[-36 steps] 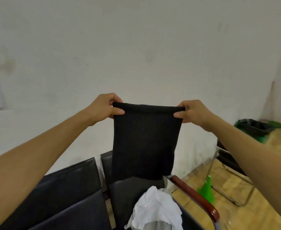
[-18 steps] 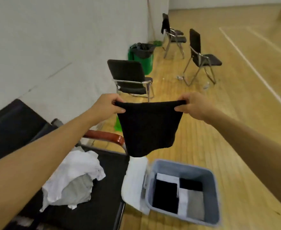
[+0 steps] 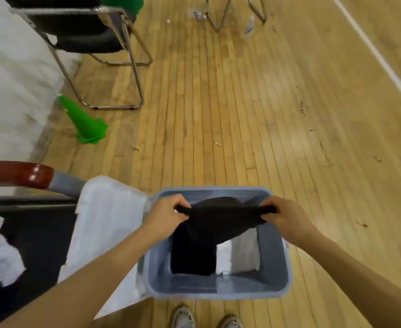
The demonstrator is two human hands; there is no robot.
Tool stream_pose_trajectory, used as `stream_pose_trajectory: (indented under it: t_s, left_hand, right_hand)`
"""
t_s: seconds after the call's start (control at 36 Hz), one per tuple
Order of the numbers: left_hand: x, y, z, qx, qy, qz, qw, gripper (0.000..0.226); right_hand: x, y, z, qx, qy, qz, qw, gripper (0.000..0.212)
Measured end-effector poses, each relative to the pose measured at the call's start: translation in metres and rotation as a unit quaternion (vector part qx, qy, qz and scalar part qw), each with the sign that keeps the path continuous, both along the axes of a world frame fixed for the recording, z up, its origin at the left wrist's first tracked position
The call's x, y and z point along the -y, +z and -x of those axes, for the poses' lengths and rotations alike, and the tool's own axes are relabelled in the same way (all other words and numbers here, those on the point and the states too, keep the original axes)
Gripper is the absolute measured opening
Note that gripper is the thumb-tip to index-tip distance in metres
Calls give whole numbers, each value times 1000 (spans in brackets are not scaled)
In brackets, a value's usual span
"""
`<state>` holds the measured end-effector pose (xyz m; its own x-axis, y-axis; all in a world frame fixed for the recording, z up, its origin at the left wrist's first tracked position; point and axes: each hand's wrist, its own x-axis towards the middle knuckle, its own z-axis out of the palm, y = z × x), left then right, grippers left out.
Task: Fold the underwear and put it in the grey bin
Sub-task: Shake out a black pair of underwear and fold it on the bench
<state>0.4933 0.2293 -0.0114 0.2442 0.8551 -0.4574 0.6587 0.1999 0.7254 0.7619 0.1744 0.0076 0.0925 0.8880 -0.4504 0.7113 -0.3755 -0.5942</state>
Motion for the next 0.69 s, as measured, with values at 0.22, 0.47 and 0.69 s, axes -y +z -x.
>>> stream_pose_trajectory:
  t_s: [0.22,0.47,0.69]
  left_hand:
    - [30,-191,-21,-14,-49,61,997,37]
    - [37,-306,-56,10,-6,109,994,24]
    - [-21,-429,-112,24,60,92,994,25]
  right_hand:
    - [38,-178,-15,45,-33,98,994,37]
    - [50,-278,-25,79,-134,126,980,22]
    - [-12,-389,-38,195,-151,90,965,30]
